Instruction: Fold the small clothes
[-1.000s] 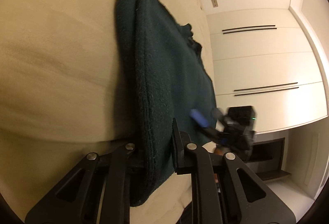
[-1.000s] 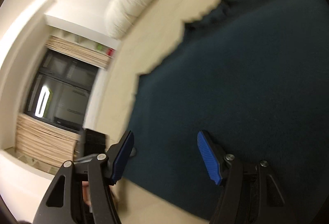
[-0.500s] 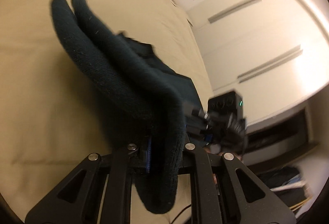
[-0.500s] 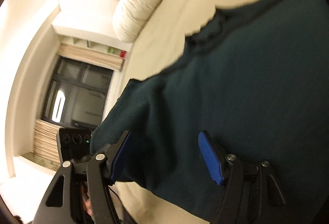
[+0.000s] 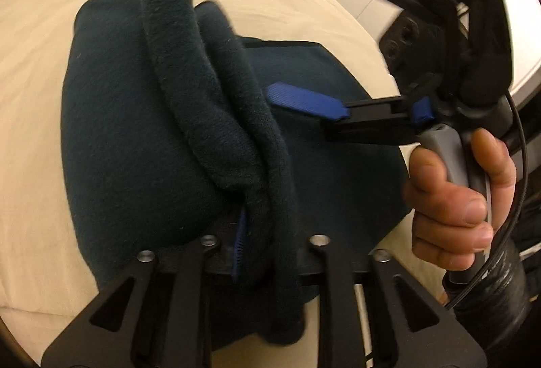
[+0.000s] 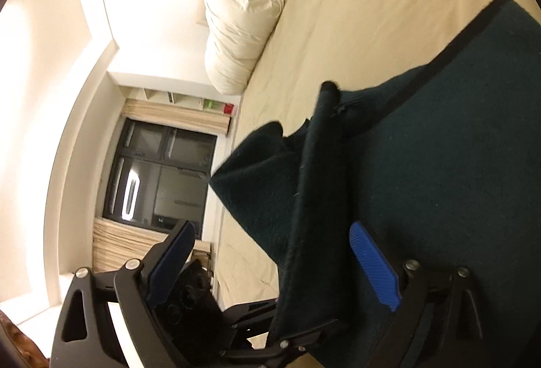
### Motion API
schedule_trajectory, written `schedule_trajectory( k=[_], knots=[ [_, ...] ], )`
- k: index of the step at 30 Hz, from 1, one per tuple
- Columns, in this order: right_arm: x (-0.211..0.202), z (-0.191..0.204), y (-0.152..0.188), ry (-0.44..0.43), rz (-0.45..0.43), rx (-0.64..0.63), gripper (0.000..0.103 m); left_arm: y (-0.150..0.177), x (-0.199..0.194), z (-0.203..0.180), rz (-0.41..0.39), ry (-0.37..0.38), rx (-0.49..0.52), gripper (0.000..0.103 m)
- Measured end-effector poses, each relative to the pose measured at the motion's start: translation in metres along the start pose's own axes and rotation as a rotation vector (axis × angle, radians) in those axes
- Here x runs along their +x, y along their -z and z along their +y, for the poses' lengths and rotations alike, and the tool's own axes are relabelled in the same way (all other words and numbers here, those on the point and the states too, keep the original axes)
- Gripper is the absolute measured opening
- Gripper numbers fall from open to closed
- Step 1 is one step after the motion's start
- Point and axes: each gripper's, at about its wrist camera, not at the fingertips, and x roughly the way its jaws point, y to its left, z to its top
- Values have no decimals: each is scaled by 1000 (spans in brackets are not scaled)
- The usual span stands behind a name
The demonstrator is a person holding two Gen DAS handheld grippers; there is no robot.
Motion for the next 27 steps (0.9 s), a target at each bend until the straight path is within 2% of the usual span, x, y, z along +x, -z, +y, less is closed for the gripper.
schedule_trajectory(
  k=[1, 2, 3, 6, 8, 11, 13, 15, 19, 20, 21, 22, 23, 27],
  knots=[
    [2, -1, -3, 11, 6, 2, 96, 1, -2, -4, -6, 24, 8, 41],
    [5, -2, -4, 22, 12, 5, 96, 3, -7, -7, -21, 79, 14, 63],
    [6, -2, -4, 24, 15, 8, 96, 5, -12, -9, -37, 127, 18, 70],
    [2, -2, -4, 5, 6, 13, 96, 16, -33, -12, -70, 205, 33, 70],
    [1, -3, -4, 20, 11, 12, 96, 23, -46, -1, -93, 226, 10, 70],
    [8, -1, -5, 80, 29, 2, 95, 24, -62, 15, -142, 227, -30, 70],
    [18, 5, -5, 156, 57, -35, 93, 24, -70, 36, -162, 216, -75, 70],
    [30, 11, -5, 215, 87, -77, 84, 26, -72, 52, -174, 207, -108, 70],
    [57, 10, 1, 373, 157, -146, 45, 26, -70, 65, -194, 201, -133, 70],
    [59, 11, 4, 399, 153, -162, 36, 27, -69, 65, -195, 202, -133, 70],
    [57, 12, 6, 419, 140, -177, 32, 27, -68, 65, -197, 203, -133, 70],
    [53, 14, 7, 431, 125, -189, 21, 27, -69, 64, -204, 206, -130, 70],
    [46, 16, 10, 430, 99, -200, 18, 28, -70, 62, -209, 210, -129, 70],
    [10, 16, 15, 420, -9, -207, 15, 30, -83, 64, -240, 216, -124, 70]
  ],
)
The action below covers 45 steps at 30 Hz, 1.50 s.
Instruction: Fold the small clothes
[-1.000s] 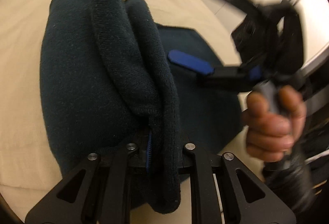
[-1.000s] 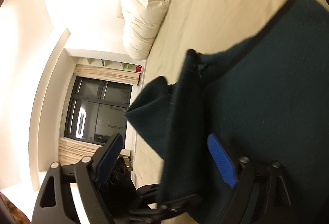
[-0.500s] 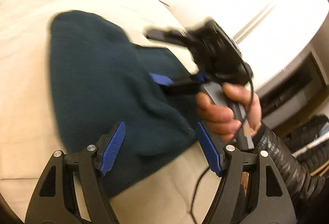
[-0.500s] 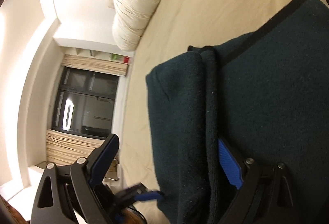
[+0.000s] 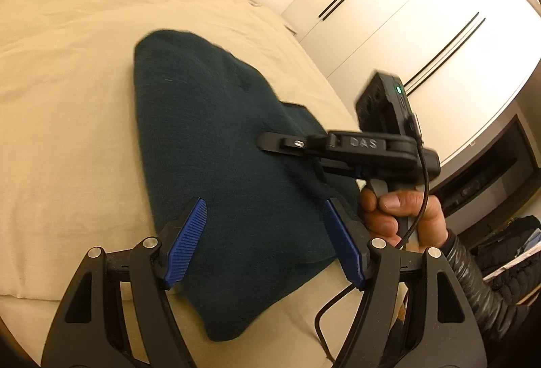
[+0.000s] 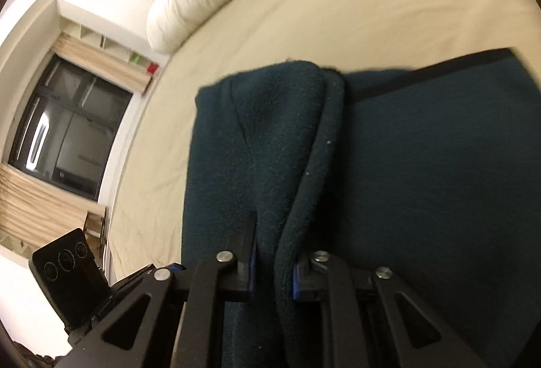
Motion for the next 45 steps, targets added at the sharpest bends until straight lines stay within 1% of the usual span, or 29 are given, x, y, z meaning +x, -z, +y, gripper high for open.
schedule_trajectory(
  k=[2, 5, 7, 10, 14, 16, 18, 19, 20, 22, 24, 25, 26, 28, 29, 30, 32, 33, 34, 35, 36, 37, 38, 39, 40, 41, 42, 43, 45],
  knots=[
    [-24, -15, 3, 6, -63, 23, 15, -1, -5, -2, -12, 4, -7, 70],
    [-53, -40, 6, 2, -112, 55, 15, -2, 4, -9, 11, -1, 4, 70],
    [-65, -55, 9, 14, -124, 70, 15, -1, 8, -11, 29, 0, 22, 70],
    [-77, -74, 17, 26, -130, 91, 15, 5, 18, -25, 51, -2, 55, 70],
    [-88, -82, 32, 24, -165, 103, 14, -1, 33, -34, 71, -13, 79, 70],
    [-94, -87, 30, 24, -183, 108, 14, -3, 34, -36, 75, -17, 85, 70],
    [-95, -83, 30, 45, -193, 102, 14, -6, 36, -36, 74, -35, 85, 70],
    [-96, -76, 34, 48, -205, 101, 14, -9, 47, -37, 73, -36, 82, 70],
    [-99, -77, 31, 50, -210, 101, 14, -11, 47, -36, 72, -42, 78, 70],
    [-100, -80, 29, 53, -203, 98, 15, -6, 55, -28, 71, -50, 72, 70],
    [-83, -90, 29, 39, -113, 99, 15, -5, 60, -27, 81, -63, 64, 70],
    [-75, -97, 26, 51, -77, 95, 15, -4, 64, -25, 88, -88, 60, 71],
    [-67, -99, 27, 69, -66, 82, 13, -4, 66, -27, 91, -99, 56, 71],
    [-70, -106, 28, 20, -98, 127, 13, -4, 69, -20, 95, -124, 37, 71],
    [-75, -109, 30, 1, -122, 150, 14, -4, 68, -17, 97, -126, 26, 71],
    [-80, -108, 31, 1, -141, 151, 15, -5, 66, -13, 95, -128, 13, 71],
    [-89, -104, 35, 43, -167, 123, 21, -6, 65, -4, 72, -146, 0, 71],
    [-91, -101, 35, 64, -170, 111, 22, -9, 64, 0, 62, -151, -10, 71],
    [-93, -95, 35, 100, -174, 93, 25, -11, 66, 3, 61, -150, -19, 71],
    [-99, -90, 34, 139, -186, 80, 31, -14, 68, 7, 66, -147, -33, 71],
    [-103, -85, 34, 154, -196, 76, 35, -17, 71, 8, 75, -149, -39, 71],
    [-107, -77, 28, 168, -213, 72, 44, -18, 75, 9, 85, -150, -38, 71],
    [-113, -73, 28, 182, -236, 65, 57, -18, 79, 10, 94, -149, -35, 71],
    [-117, -72, 28, 189, -251, 59, 62, -18, 84, 12, 105, -151, -32, 74],
    [-116, -71, 27, 188, -249, 58, 69, -20, 89, 13, 114, -154, -38, 75],
    [-113, -71, 26, 185, -232, 65, 70, -23, 93, 13, 120, -148, -50, 76],
    [-109, -73, 27, 188, -211, 77, 70, -19, 98, 15, 124, -142, -59, 76],
    [-104, -74, 28, 204, -186, 78, 70, -20, 103, 17, 136, -134, -76, 77],
    [-99, -76, 34, 211, -156, 74, 70, -22, 111, 21, 154, -144, -92, 81]
  ],
)
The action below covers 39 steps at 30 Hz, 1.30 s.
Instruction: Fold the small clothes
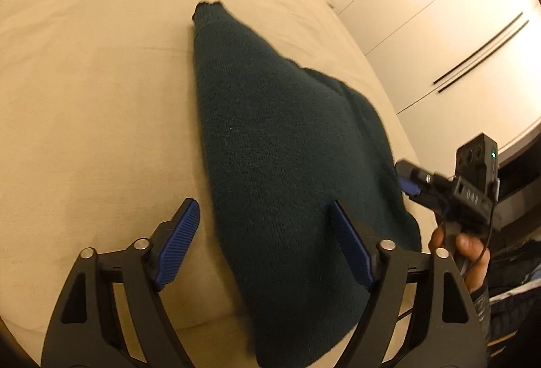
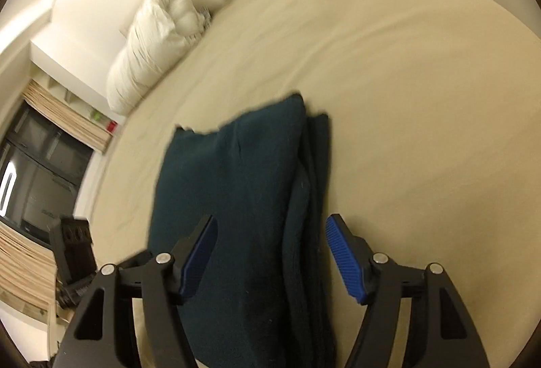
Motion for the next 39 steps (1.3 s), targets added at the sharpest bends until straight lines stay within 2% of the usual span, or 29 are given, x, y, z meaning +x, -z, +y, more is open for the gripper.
schedule_trajectory(
  k=[2, 4, 6, 7, 8, 10, 12, 19, 25, 33, 39],
  knots=[
    [10, -4, 5, -6, 44, 7, 70, -3, 12, 0, 37, -11, -8, 81],
    [11, -9, 12, 13, 48, -21, 69, -4, 20, -5, 51, -41, 9, 82],
    [9, -15, 11, 6, 39, 1, 62, -7, 25, -11, 56, -57, 32, 82],
    [7, -20, 10, 2, 40, 24, 52, -8, 27, -13, 61, -64, 39, 82],
    [5, -23, 9, -15, 42, 46, 48, -8, 29, -16, 63, -77, 49, 81],
    [6, -22, 9, -18, 44, 40, 45, -7, 31, -21, 65, -94, 66, 72],
    [6, -18, 11, -5, 45, 18, 43, -7, 33, -27, 64, -125, 87, 68],
    [8, -15, 10, -6, 44, 13, 36, -8, 33, -42, 56, -178, 142, 57],
    [6, -5, 12, 38, 27, -33, 30, -4, 30, -51, 45, -207, 182, 48],
    [-7, 32, 18, 172, -17, -165, 26, 1, 22, -68, 30, -216, 196, 37],
    [-28, 88, 37, 211, -50, -295, 25, 19, -17, -69, 0, -200, 184, 34]
  ],
)
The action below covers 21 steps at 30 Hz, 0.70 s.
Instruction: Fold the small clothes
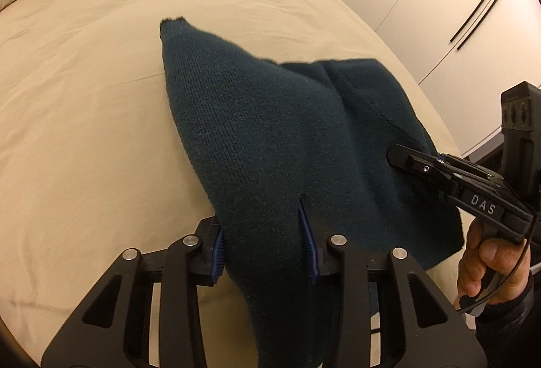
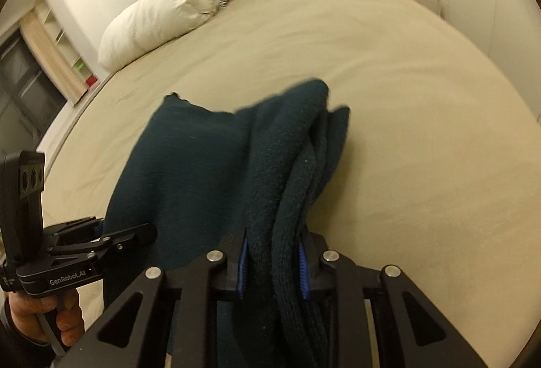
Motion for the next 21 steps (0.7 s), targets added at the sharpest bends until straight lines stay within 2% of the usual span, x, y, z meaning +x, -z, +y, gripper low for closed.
schedule_trajectory(
  k=[3, 8, 13, 16, 19, 21],
  knots=[
    [-17, 33, 7, -13, -18, -53, 25, 11, -30, 11, -33, -6, -11, 34],
    [-38, 92, 30, -122, -41, -89, 25, 43, -97, 45, -96, -46, -30, 34],
    [-37, 134, 63, -236, -7, -85, 25, 87, -148, 79, -126, -79, -58, 34],
    [-25, 139, 80, -294, 27, -29, 25, 112, -152, 98, -114, -69, -102, 34],
    [4, 132, 97, -295, 82, 31, 25, 138, -121, 114, -58, -50, -155, 36],
    [34, 107, 111, -299, 146, 147, 26, 152, -98, 122, -30, -37, -201, 47]
  ],
)
